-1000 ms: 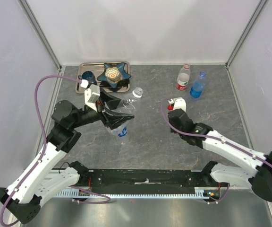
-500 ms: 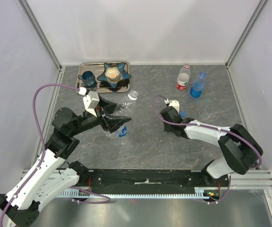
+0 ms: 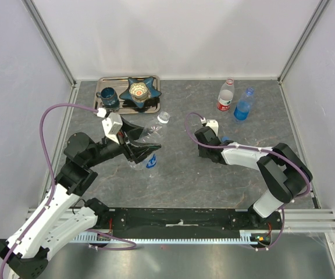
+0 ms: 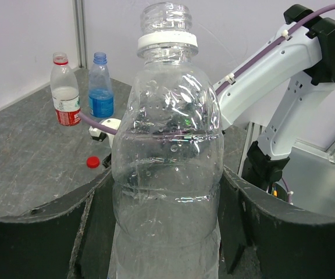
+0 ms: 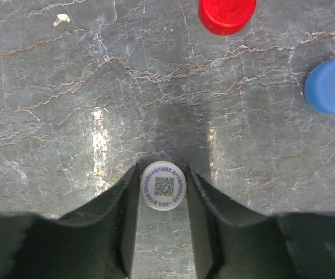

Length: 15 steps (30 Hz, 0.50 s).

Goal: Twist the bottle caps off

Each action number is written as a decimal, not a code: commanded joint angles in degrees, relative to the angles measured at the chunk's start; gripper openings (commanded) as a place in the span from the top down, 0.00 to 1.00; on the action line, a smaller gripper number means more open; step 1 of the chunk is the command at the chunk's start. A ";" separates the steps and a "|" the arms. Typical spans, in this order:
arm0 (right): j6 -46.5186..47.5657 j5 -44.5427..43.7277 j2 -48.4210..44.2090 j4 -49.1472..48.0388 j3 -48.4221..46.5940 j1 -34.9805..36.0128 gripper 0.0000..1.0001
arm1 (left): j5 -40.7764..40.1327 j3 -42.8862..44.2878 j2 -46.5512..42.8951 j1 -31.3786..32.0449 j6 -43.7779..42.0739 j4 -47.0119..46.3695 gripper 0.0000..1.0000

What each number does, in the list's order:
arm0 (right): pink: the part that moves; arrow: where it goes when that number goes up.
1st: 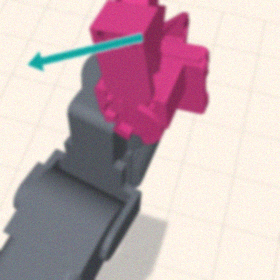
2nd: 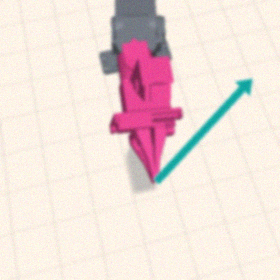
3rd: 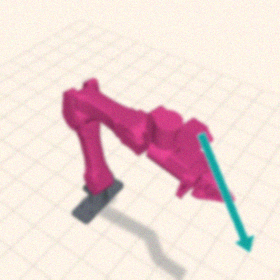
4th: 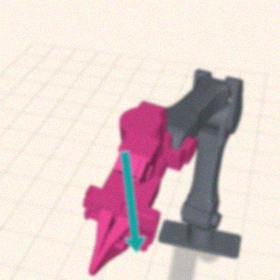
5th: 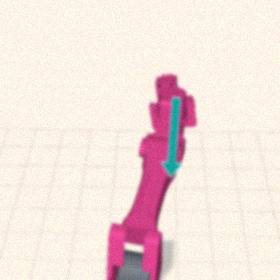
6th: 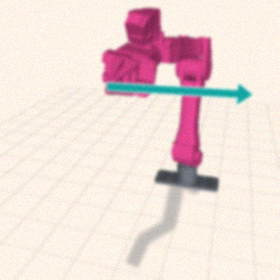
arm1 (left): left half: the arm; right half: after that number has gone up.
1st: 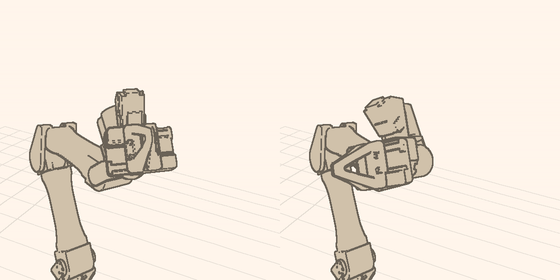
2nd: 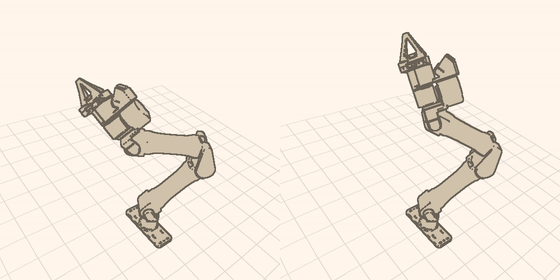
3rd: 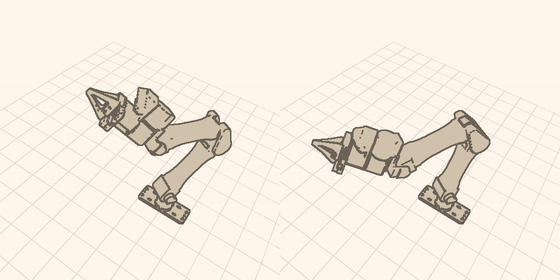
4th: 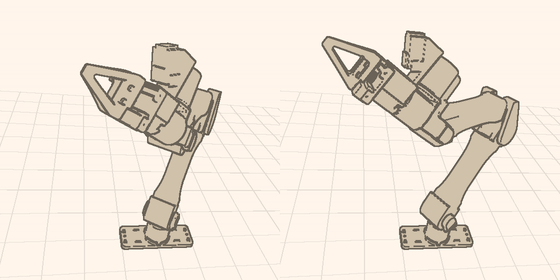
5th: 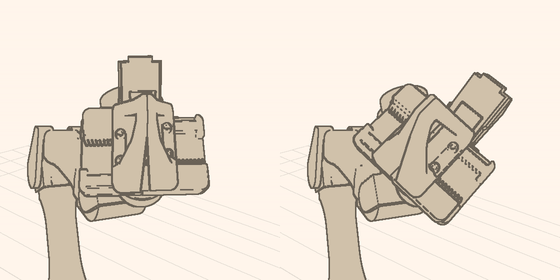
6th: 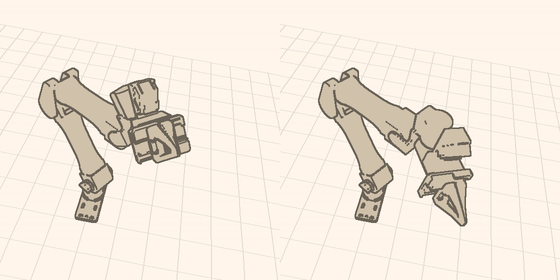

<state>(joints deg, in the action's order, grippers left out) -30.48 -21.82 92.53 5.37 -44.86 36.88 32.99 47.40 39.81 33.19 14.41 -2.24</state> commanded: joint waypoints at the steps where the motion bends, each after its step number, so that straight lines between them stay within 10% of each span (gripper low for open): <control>1: -1.42 0.91 -0.07 2.18 -0.84 -0.32 0.49 | -1.00 0.33 0.26 -0.14 -2.37 -0.84 0.41; 15: 0.59 -3.59 -29.50 20.83 -26.93 0.91 0.08 | 0.14 2.34 8.07 -0.14 0.52 -7.16 0.40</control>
<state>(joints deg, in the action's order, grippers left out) -31.62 -21.43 71.79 21.96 -63.51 37.58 33.01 47.40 43.81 33.19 14.35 -4.29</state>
